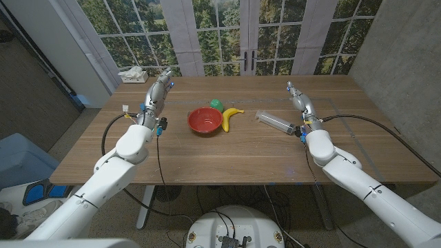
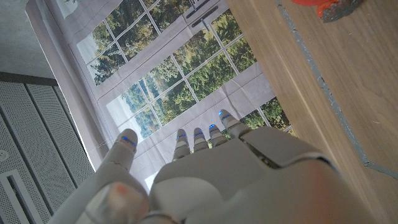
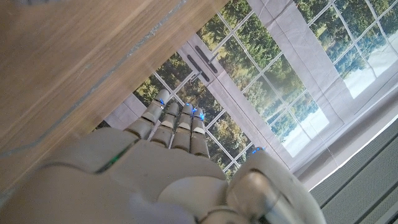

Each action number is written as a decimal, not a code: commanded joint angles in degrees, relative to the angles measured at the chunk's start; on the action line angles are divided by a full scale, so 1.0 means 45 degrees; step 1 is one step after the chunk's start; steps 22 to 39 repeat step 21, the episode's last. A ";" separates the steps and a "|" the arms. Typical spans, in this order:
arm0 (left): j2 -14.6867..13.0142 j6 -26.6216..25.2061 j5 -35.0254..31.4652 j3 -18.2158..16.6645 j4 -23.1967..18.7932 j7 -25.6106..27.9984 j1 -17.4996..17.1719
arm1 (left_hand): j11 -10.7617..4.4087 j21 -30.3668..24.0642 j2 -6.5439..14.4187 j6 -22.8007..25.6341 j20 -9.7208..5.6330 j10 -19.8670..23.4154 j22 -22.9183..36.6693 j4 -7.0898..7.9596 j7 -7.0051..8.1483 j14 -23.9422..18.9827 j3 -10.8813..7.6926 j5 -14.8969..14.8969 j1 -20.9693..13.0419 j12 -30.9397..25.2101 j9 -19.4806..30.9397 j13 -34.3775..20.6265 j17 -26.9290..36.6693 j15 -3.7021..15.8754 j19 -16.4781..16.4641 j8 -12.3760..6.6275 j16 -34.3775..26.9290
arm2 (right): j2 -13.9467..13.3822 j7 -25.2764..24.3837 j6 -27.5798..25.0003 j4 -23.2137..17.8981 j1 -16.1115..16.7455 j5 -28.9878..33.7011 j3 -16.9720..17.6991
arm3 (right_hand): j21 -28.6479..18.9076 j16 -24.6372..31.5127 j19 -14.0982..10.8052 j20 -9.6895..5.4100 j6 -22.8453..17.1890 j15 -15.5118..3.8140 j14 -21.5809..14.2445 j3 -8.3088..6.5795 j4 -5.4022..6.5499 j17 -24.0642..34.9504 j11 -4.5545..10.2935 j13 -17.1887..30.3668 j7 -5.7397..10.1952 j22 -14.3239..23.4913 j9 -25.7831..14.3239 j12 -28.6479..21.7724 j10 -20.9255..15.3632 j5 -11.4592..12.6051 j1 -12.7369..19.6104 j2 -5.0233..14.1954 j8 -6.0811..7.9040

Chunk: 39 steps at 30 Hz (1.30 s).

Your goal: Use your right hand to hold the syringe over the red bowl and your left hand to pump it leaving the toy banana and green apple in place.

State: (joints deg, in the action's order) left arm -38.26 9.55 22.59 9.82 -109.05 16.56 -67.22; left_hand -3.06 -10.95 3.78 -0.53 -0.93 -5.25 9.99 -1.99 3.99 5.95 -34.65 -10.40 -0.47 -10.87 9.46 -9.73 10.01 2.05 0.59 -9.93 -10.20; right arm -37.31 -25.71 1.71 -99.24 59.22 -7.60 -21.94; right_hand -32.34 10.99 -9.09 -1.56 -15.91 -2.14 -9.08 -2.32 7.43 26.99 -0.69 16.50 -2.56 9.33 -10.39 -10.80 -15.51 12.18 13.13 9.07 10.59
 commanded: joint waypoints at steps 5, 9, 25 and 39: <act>-0.0280 0.0902 0.0892 0.0016 0.1273 -0.1212 0.0522 | -0.0004 -0.0031 0.0591 -0.0023 -0.0068 -0.0044 0.0045 0.0077 -0.0049 0.0063 0.0005 -0.0074 0.0045 0.0038 0.0064 -0.0063 0.0032 0.0568 -0.0007 -0.0028 -0.0014 | 0.0564 0.2024 0.1252 0.0596 -0.0126 -0.3133 0.0563 | 0.0196 -0.0085 -0.0089 -0.0276 0.0191 -0.0027 0.0217 -0.0237 0.0027 -0.0146 -0.0099 -0.0078 -0.0133 0.0021 -0.0012 0.0052 0.0226 0.0099 0.0168 0.0217 -0.0033; -0.0375 0.1021 0.1184 0.0037 0.1553 -0.1587 0.0681 | 0.0011 -0.0035 0.0589 -0.0027 -0.0073 -0.0053 0.0045 0.0089 -0.0072 0.0064 0.0009 -0.0076 0.0041 0.0038 0.0064 -0.0063 0.0028 0.0566 -0.0009 -0.0031 -0.0016 | 0.0748 0.1874 0.1782 0.0824 -0.0209 -0.3027 0.0531 | 0.0264 -0.0074 -0.0130 -0.0452 0.0134 -0.0080 0.0246 -0.0319 0.0020 -0.0227 -0.0109 -0.0129 -0.0136 0.0017 -0.0011 0.0018 0.0201 0.0105 0.0179 0.0218 0.0011; -0.0337 0.0603 0.1682 0.0572 0.2346 -0.2158 0.1648 | 0.0004 -0.0042 0.0577 -0.0047 -0.0118 -0.0105 0.0043 0.0113 -0.0090 0.0094 0.0019 -0.0081 0.0028 0.0049 0.0063 -0.0062 0.0018 0.0562 -0.0006 -0.0033 -0.0011 | 0.1570 0.1505 0.4009 0.1494 -0.0060 -0.3417 0.1089 | 0.0571 0.0096 -0.0672 -0.0742 -0.1012 -0.0244 -0.0218 -0.0801 -0.0066 -0.0740 -0.0240 -0.0410 -0.0250 0.0003 -0.0014 -0.0222 -0.0407 0.0104 0.0283 0.0153 0.0385; -0.0337 0.0603 0.1682 0.0572 0.2346 -0.2158 0.1648 | 0.0004 -0.0042 0.0577 -0.0047 -0.0118 -0.0105 0.0043 0.0113 -0.0090 0.0094 0.0019 -0.0081 0.0028 0.0049 0.0063 -0.0062 0.0018 0.0562 -0.0006 -0.0033 -0.0011 | 0.1570 0.1505 0.4009 0.1494 -0.0060 -0.3417 0.1089 | 0.0571 0.0096 -0.0672 -0.0742 -0.1012 -0.0244 -0.0218 -0.0801 -0.0066 -0.0740 -0.0240 -0.0410 -0.0250 0.0003 -0.0014 -0.0222 -0.0407 0.0104 0.0283 0.0153 0.0385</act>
